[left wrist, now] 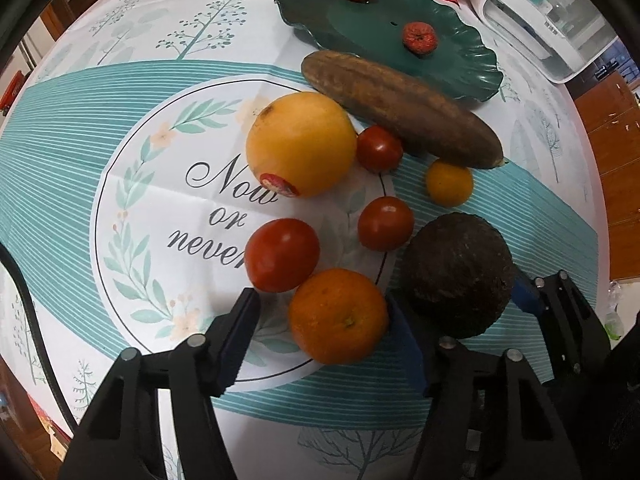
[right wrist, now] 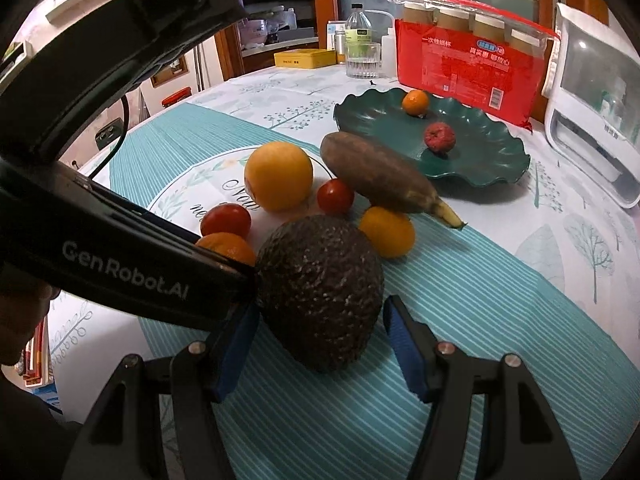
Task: Organize fruits
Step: 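Grasp the avocado with the right tool while the left tool grasps the orange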
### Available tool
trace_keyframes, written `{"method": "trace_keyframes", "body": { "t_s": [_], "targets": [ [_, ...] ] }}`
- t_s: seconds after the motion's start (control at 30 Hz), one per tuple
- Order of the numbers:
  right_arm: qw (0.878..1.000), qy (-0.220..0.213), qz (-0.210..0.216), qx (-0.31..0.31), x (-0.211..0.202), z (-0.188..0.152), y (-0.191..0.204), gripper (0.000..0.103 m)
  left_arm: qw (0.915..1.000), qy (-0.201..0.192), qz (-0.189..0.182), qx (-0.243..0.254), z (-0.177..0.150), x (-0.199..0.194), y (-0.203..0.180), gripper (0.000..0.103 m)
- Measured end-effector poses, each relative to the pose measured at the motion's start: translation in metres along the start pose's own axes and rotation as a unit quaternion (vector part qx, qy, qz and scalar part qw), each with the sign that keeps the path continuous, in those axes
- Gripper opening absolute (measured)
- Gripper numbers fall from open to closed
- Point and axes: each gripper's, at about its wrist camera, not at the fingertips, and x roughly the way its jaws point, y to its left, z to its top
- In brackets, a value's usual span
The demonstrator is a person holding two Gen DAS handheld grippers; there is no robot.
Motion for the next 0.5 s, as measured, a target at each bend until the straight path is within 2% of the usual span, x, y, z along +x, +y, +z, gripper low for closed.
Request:
{"method": "trace_keyframes", "body": {
  "t_s": [0.13, 0.5],
  "targets": [
    [1.0, 0.001, 0.003, 0.0, -0.0002, -0.0003, 0.0006, 0.059, 0.9999, -0.001, -0.008, 0.009, 0.0016, 0.0007, -0.0071, 0.046],
    [1.0, 0.013, 0.002, 0.014, -0.0013, 0.001, -0.0002, 0.058, 0.9999, -0.002, 0.003, 0.009, -0.0026, -0.0019, -0.0089, 0.045]
  ]
}}
